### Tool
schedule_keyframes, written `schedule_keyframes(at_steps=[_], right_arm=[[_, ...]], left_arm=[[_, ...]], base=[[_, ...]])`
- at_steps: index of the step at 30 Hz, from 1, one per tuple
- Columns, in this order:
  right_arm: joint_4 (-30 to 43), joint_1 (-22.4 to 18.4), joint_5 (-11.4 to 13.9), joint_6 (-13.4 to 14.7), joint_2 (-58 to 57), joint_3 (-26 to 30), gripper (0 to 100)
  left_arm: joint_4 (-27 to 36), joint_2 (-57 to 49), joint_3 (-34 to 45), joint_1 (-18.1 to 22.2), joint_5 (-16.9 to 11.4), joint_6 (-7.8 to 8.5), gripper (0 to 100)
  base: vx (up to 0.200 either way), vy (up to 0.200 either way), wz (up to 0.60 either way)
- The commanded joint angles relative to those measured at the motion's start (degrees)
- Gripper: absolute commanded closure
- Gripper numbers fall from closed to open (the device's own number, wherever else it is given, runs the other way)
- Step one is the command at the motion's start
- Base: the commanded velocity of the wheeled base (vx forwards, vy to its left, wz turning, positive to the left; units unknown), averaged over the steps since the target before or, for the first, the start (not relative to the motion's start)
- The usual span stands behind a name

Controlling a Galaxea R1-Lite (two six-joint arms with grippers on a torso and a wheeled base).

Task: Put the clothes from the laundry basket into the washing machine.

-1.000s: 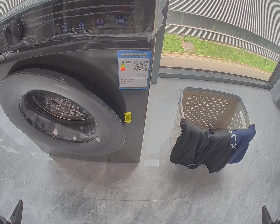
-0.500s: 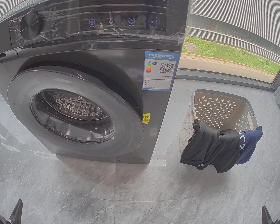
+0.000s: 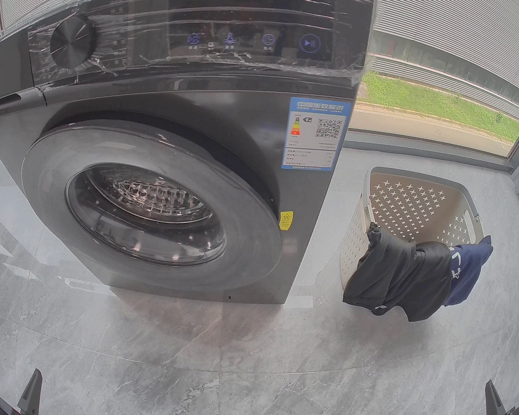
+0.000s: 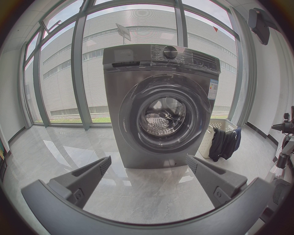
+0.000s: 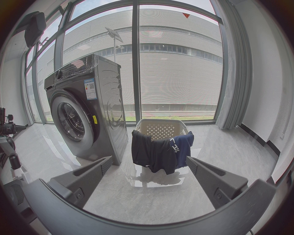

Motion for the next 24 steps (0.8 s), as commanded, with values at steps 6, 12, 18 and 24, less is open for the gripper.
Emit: schedule_keyframes(at_steps=[6,12,18,24], right_arm=[[0.0,0.0,0.0,0.0,-0.9,1.0,0],[0.0,0.0,0.0,0.0,-0.9,1.0,0],[0.0,0.0,0.0,0.0,-0.9,1.0,0],[0.0,0.0,0.0,0.0,-0.9,1.0,0]], left_arm=[[0.0,-0.9,0.9,0.0,0.1,-0.01,0],[0.0,-0.9,0.9,0.0,0.1,-0.01,0],[0.0,-0.9,0.9,0.0,0.0,-0.01,0],[0.0,-0.9,0.9,0.0,0.0,-0.01,0]], base=[[0.000,0.200,0.00],[0.000,0.167,0.00],[0.000,0.000,0.00],[0.000,0.033,0.00]])
